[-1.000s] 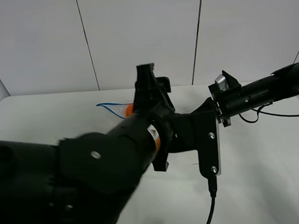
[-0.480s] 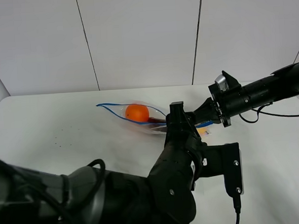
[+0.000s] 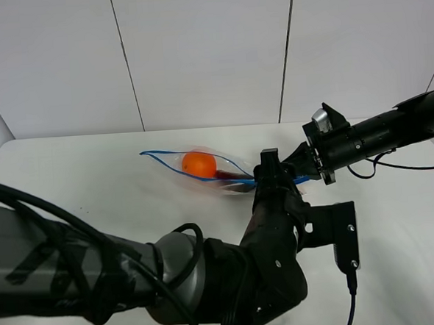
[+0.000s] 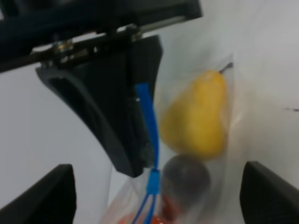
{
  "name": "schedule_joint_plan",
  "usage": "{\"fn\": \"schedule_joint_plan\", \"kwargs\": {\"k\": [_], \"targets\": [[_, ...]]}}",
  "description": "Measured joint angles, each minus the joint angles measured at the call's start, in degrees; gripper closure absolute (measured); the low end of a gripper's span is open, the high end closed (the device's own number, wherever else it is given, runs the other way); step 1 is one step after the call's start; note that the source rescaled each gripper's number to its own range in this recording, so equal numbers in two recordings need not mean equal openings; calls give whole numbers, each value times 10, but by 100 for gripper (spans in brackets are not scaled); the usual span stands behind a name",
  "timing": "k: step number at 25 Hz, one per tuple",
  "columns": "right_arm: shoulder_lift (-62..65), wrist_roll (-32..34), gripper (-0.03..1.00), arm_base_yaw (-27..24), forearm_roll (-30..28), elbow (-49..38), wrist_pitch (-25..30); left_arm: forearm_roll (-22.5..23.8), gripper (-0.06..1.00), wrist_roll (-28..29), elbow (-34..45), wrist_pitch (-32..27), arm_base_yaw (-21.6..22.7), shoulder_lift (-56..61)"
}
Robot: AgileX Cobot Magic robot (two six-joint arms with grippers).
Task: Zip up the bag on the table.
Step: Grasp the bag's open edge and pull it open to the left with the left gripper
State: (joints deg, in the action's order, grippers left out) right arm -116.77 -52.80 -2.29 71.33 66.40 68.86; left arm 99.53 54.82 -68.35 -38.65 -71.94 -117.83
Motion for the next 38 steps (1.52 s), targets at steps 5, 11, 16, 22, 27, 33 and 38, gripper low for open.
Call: {"fn": "schedule_joint_plan", "kwargs": {"k": [5,11,16,22,27,33,38], "targets": [[0,2,97,0,0,0,0,0,29,-1,-2,4,11,0],[0,2,97,0,0,0,0,0,33,-26,-5,12,14,-13],[0,2,97,0,0,0,0,0,42,-33,-7,16,14,-19],[0,2,97,0,0,0,0,0,45,-43,-7,18,20,-19],[0,3,97,0,0,0,0,0,51,-43,-7,19,26,-19],[0,4,97,0,0,0,0,0,54,-43,-7,23,26,-19],[0,4,97,0,0,0,0,0,54,-45,-13,25,26,-19]]}}
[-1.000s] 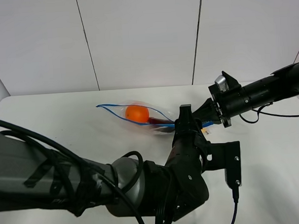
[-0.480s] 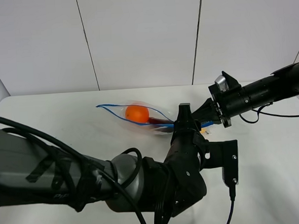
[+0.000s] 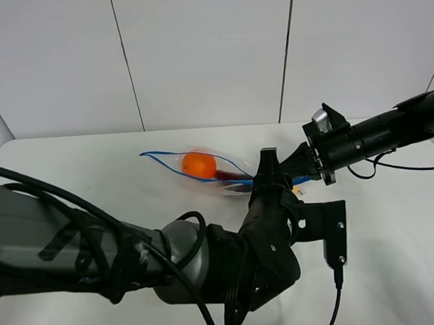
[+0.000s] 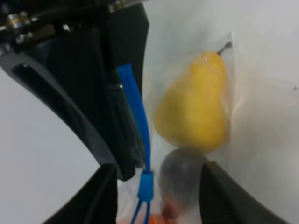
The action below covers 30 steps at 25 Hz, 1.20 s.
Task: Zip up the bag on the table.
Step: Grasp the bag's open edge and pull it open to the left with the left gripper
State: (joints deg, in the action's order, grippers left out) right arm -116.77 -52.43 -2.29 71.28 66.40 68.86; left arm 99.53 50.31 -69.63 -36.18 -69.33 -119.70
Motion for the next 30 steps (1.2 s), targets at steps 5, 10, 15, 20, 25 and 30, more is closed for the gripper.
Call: {"fn": "schedule_joint_plan", "kwargs": {"k": [5,10,15,20,25,30], "targets": [[0,0,97,0,0,0,0,0,54,-2,0,7,0,-1],[0,0,97,0,0,0,0,0,58,-16,0,9,0,-1],[0,0,97,0,0,0,0,0,77,-25,0,9,0,-1],[0,0,97,0,-3,0,0,1,87,-28,0,9,0,-1],[0,0,97,0,-4,0,0,1,94,-44,0,9,0,-1],[0,0,97,0,-4,0,0,2,94,-47,0,9,0,-1]]}}
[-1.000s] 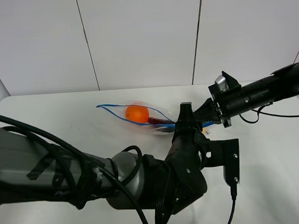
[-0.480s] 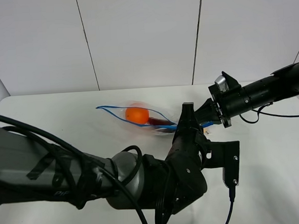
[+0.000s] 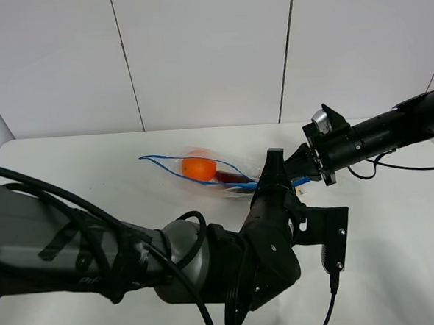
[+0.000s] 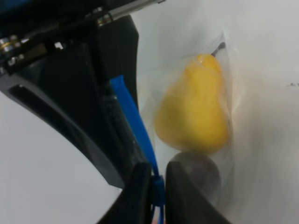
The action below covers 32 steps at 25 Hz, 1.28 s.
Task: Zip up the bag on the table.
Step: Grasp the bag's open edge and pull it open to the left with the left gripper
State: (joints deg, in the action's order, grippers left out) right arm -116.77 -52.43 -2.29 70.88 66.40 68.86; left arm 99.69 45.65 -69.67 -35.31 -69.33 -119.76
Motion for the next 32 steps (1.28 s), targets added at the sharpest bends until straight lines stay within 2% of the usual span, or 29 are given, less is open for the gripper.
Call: {"fn": "schedule_joint_plan", "kwargs": {"k": [9,22,32], "targets": [[0,0,97,0,1,0,0,1,94,-3,0,-13,0,0],[0,0,97,0,1,1,0,2,94,-54,1,-34,0,0],[0,0,97,0,-1,2,-4,-33,94,-89,7,-36,30,20]]}}
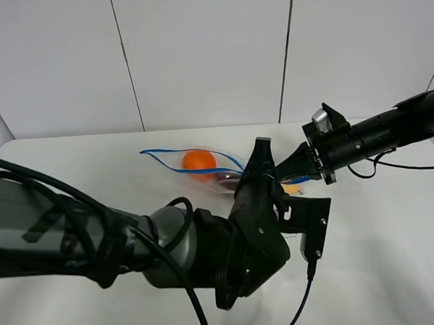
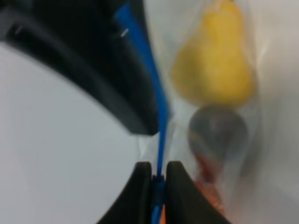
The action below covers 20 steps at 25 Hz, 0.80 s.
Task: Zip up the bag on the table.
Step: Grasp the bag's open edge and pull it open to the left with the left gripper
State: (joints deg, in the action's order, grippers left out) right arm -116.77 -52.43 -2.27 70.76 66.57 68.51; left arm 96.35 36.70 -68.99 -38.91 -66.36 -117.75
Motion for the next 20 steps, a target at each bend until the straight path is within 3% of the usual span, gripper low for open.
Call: {"fn": "schedule_joint_plan", "kwargs": {"k": [20], "targets": [[1,0,97,0,-4,0,4,-1,94,-34,100,-3,79,75]]}}
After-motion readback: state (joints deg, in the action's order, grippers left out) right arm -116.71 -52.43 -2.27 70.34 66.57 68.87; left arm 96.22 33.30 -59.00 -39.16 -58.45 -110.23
